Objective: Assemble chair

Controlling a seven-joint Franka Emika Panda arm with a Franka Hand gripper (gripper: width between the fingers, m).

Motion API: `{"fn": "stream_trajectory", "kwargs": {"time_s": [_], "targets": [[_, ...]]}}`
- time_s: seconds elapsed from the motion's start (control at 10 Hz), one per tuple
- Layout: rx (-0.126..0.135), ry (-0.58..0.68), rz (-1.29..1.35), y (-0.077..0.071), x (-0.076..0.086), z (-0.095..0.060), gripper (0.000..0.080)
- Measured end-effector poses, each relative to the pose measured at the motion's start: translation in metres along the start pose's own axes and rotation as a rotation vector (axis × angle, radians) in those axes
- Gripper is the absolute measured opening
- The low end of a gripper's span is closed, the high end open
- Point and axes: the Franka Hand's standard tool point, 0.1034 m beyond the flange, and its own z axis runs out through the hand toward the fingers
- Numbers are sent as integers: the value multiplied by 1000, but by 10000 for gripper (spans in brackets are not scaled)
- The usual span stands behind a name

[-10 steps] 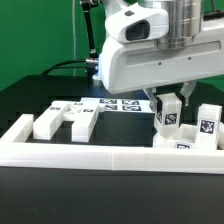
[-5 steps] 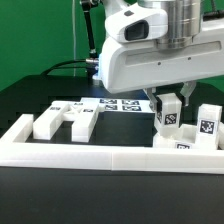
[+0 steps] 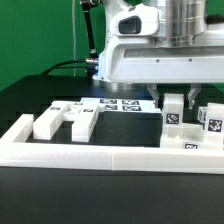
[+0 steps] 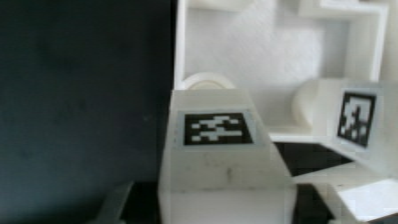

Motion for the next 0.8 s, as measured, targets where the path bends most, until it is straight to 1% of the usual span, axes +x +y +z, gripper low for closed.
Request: {"fn": "stream_trajectory", "kwargs": {"time_s": [0.2, 0.3, 0.6, 0.8], "targets": [[2, 34, 213, -7, -7, 2, 291], [4, 51, 316, -7, -7, 2, 291], [23, 116, 594, -7, -13, 2, 291], [38, 130, 769, -7, -12, 2, 291]]}}
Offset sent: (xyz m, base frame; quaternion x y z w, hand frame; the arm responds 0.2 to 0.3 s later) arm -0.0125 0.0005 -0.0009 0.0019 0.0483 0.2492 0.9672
